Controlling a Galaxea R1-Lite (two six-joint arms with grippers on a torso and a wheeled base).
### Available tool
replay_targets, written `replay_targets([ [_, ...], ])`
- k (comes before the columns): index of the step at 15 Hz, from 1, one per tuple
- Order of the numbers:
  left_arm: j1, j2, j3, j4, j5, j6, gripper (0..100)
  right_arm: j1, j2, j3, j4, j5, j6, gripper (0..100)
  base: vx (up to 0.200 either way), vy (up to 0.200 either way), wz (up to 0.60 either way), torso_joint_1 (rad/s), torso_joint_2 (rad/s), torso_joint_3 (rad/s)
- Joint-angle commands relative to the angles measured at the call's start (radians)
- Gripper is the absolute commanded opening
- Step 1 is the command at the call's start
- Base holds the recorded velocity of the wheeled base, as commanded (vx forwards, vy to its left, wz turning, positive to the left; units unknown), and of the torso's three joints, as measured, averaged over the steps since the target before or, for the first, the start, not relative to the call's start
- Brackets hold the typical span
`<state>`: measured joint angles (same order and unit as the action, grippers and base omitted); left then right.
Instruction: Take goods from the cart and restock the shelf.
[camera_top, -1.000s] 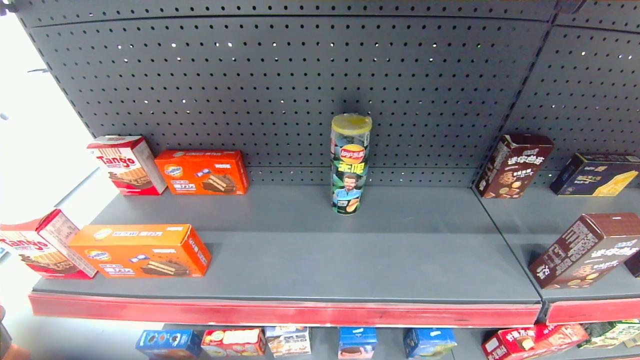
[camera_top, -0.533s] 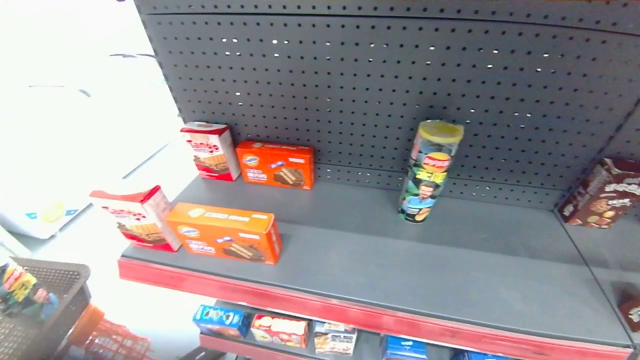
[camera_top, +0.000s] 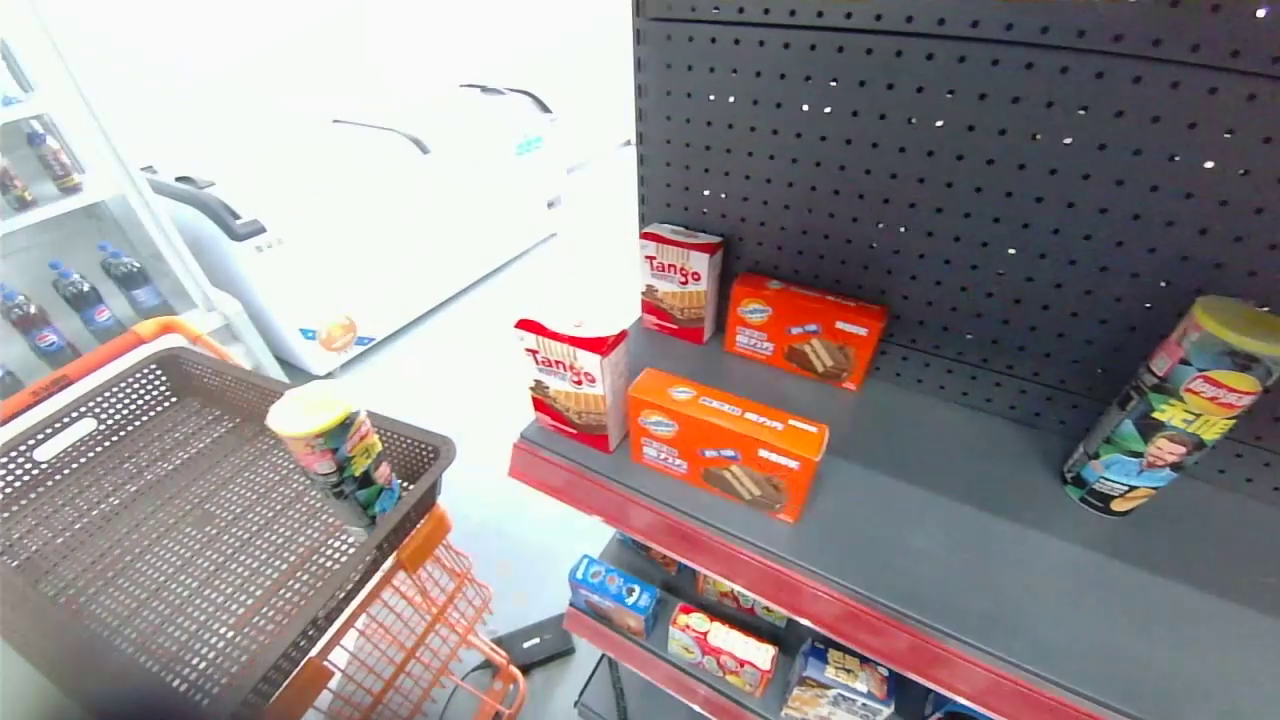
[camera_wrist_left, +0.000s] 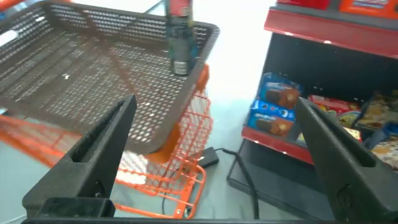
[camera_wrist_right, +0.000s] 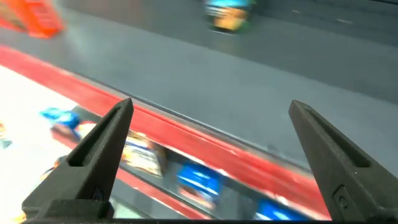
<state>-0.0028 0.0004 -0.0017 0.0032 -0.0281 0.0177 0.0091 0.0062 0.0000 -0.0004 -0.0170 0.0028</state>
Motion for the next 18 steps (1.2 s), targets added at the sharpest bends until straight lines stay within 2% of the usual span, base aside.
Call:
replay_targets([
  [1,0.0,0.0,0.0,0.0,-0.006,0.005,100,0.002,0.001,0.0,-0.001,0.0,0.0,100,0.0,0.0,0.0,0.0,0.0,0.0],
  [6,0.001,0.0,-0.004,-0.008,0.007,-0.001,100,0.0,0.001,0.0,-0.001,0.0,0.0,100,0.0,0.0,0.0,0.0,0.0,0.0],
  [7,0.003,0.004,-0.049,0.001,0.013,0.002,100,0.002,0.001,0.0,0.0,-0.001,0.0,100,0.0,0.0,0.0,0.0,0.0,0.0],
  [9,0.012,0.213,-0.195,0.05,0.031,0.002,100,0.0,0.001,0.0,-0.001,-0.001,0.0,100,0.0,0.0,0.0,0.0,0.0,0.0],
  [10,0.014,0.308,-0.238,0.055,0.073,0.002,100,0.0,0.001,0.0,-0.001,0.0,0.0,100,0.0,0.0,0.0,0.0,0.0,0.0],
  [11,0.012,0.406,-0.259,0.046,0.099,-0.001,100,0.002,0.001,0.0,-0.001,0.0,0.0,100,0.0,0.0,0.0,0.0,0.0,0.0],
  [13,0.014,0.573,-0.322,0.017,0.1,-0.03,100,0.0,0.001,0.0,-0.001,-0.001,0.0,100,0.0,0.0,0.0,0.0,0.0,0.0],
  [14,0.014,0.593,-0.328,0.012,0.1,-0.033,100,0.0,0.001,0.0,0.0,0.0,0.0,100,0.0,0.0,0.0,0.0,0.0,0.0],
  [15,0.043,0.737,-0.35,-0.029,0.096,-0.059,100,0.0,0.001,0.0,-0.001,-0.001,0.0,100,0.0,0.0,0.0,0.0,0.0,0.0],
  [16,0.084,0.806,-0.356,-0.051,0.07,-0.051,100,0.002,0.001,0.0,0.0,-0.001,0.0,100,0.0,0.0,0.0,0.0,0.0,0.0],
  [17,0.102,0.892,-0.339,-0.126,0.016,-0.028,100,0.0,0.001,0.0,-0.001,-0.001,0.0,100,0.0,0.0,0.0,0.0,0.0,0.0],
  [18,0.112,0.971,-0.299,-0.246,-0.021,-0.024,100,0.0,0.001,0.0,0.0,0.0,0.0,100,0.0,0.0,0.0,0.0,0.0,0.0],
])
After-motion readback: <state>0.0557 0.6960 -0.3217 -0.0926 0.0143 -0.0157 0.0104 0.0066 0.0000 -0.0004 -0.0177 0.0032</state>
